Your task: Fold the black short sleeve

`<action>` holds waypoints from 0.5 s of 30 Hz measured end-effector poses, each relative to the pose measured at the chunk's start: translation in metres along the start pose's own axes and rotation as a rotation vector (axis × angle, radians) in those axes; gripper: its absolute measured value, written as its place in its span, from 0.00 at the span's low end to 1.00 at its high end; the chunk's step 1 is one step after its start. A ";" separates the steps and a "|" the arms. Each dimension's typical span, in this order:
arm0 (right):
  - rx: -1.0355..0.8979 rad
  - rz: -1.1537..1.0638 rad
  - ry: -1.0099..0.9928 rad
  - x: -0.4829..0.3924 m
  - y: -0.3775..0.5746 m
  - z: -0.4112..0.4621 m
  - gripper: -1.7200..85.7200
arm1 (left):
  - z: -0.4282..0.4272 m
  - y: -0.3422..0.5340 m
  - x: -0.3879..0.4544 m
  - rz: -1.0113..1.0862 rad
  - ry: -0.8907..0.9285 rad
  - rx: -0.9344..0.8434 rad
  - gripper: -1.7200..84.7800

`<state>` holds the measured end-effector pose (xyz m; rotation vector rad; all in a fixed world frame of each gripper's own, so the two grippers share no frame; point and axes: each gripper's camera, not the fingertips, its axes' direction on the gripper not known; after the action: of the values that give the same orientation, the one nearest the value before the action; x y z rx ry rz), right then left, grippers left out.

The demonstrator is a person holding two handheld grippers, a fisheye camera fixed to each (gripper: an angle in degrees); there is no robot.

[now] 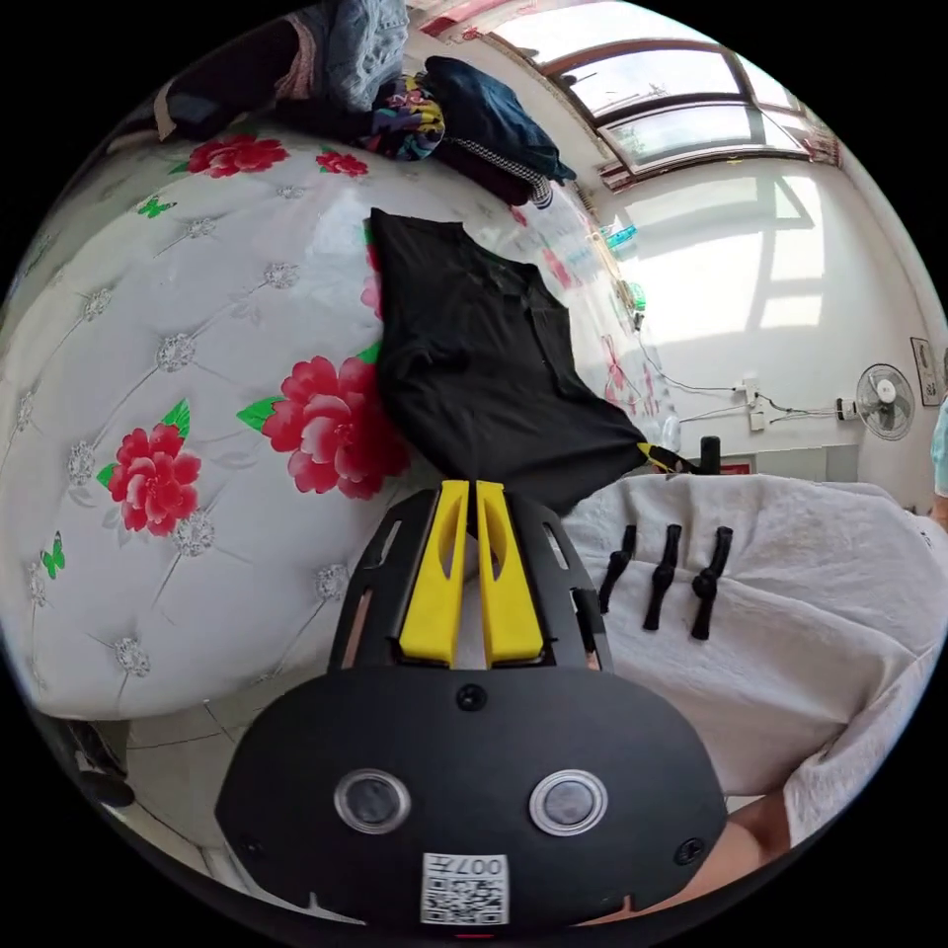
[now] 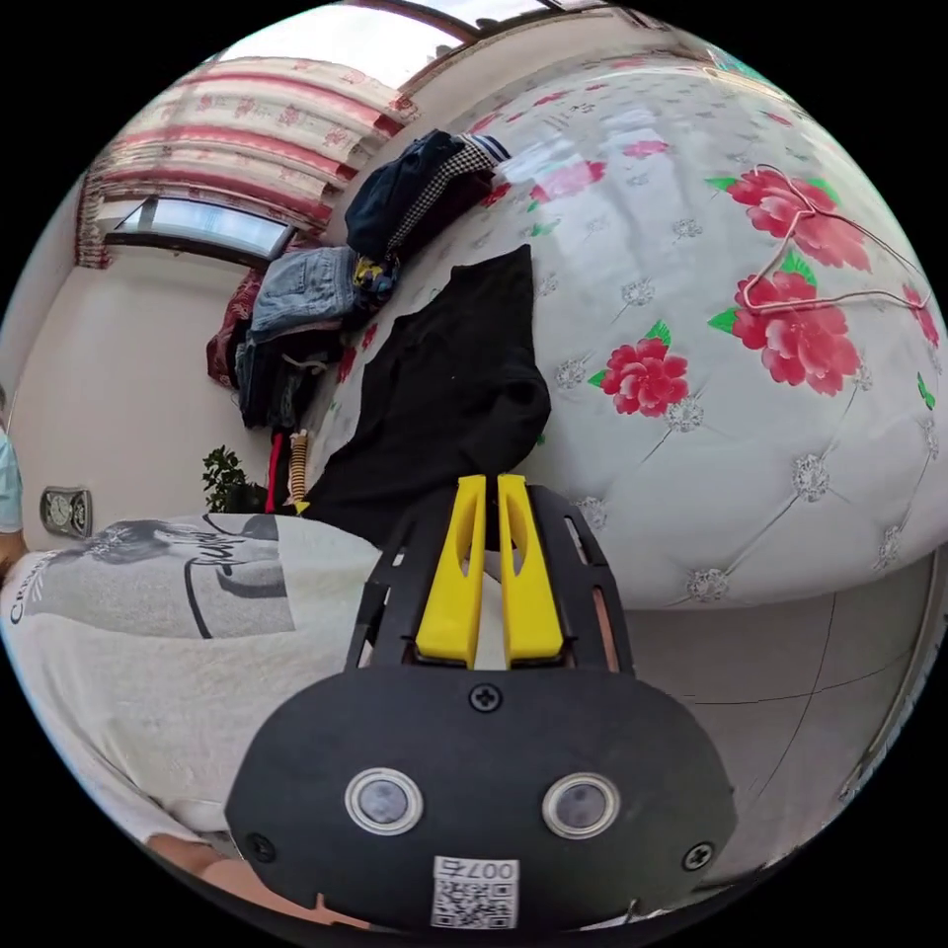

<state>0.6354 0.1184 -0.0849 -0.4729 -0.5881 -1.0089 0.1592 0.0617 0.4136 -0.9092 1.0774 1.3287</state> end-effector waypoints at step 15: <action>0.223 0.043 -0.224 0.060 -0.198 -0.036 0.03 | -0.071 -0.207 -0.013 -0.196 0.076 0.266 0.05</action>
<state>0.4935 -0.0327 -0.0537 -0.4007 -0.8778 -0.8431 0.3598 -0.0223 0.3897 -0.8465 1.1604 0.9703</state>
